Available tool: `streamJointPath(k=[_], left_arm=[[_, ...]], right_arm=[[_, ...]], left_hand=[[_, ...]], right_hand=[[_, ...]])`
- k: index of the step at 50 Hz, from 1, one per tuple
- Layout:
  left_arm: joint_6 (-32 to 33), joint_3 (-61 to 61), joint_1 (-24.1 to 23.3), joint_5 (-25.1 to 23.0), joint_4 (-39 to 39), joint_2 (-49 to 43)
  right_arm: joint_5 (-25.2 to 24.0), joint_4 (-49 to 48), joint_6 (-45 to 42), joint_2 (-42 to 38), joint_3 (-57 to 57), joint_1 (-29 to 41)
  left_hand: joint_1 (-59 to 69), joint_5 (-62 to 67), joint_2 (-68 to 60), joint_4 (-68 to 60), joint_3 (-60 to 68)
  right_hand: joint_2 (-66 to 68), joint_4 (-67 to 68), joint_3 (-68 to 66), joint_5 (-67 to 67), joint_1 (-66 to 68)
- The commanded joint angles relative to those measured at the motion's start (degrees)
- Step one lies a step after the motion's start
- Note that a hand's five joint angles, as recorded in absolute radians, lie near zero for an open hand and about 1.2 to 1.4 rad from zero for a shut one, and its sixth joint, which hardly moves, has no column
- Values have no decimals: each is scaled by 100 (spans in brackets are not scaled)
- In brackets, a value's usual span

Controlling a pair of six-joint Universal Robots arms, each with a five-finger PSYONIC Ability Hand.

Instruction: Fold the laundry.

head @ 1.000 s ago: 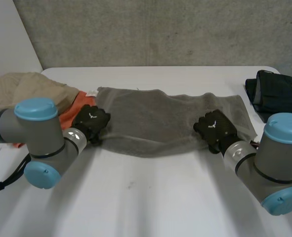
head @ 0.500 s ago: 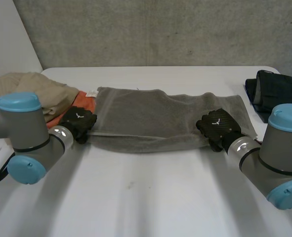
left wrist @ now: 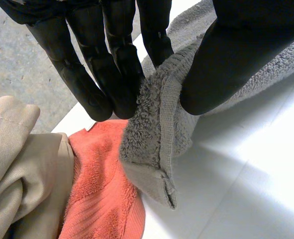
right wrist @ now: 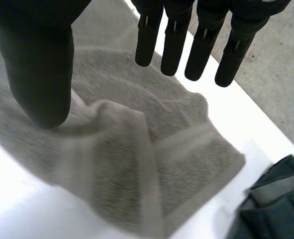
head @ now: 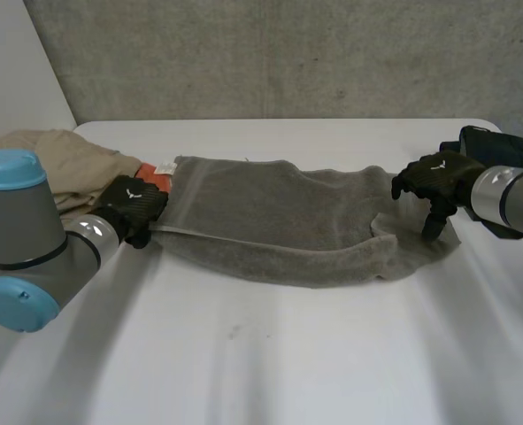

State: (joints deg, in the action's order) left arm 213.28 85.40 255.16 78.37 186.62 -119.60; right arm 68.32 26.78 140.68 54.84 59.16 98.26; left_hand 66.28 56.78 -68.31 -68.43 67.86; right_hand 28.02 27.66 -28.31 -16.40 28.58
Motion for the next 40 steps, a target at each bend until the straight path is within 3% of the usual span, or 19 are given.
streamJointPath(k=[1,7,14,26,28,29,32,38,40], left_arm=[[-15,12,-18,-15,-46,42],[-15,12,-10,-15,-46,130],[-15,12,34,-41,-90,236],[-120,12,157,-50,-161,394],[-138,12,175,-50,-161,403],[-155,21,184,-50,-178,420],[-199,47,201,-50,-265,473],[-182,231,254,-50,-670,736],[-138,380,280,-50,-993,990]], right_arm=[[427,161,-849,-1010,-1152,132],[498,99,-945,-1415,-1337,211],[-291,20,-1340,-1582,-1197,211],[-740,143,-2070,-1424,-582,281],[-811,125,-2088,-1371,-502,264],[-890,117,-2114,-1336,-415,255],[-891,64,-2141,-1283,-318,220],[-601,55,-2079,-740,94,-105],[-461,72,-2123,-119,611,-315]], left_hand=[[1372,1322,-1169,-1157,1214],[1372,1322,-1169,-1157,1214],[1372,1322,-1169,-1157,1214],[1372,1322,-1169,-1157,1214],[1372,1322,-1169,-1157,1214],[1372,1322,-1169,-1157,1214],[1372,1322,-1169,-1157,1214],[1372,1322,-1169,-1157,1214],[1372,1322,-1169,-1157,1214]], right_hand=[[99,135,-70,-261,43],[99,135,-70,-261,42],[452,488,-423,-614,395],[519,555,-490,-681,463],[1087,1123,-1058,-1250,1031],[2740,2776,-2711,-2902,2684],[5191,5228,-5163,-5354,5135],[5198,5234,-5169,-5360,5142],[5198,5234,-5169,-5360,5142]])
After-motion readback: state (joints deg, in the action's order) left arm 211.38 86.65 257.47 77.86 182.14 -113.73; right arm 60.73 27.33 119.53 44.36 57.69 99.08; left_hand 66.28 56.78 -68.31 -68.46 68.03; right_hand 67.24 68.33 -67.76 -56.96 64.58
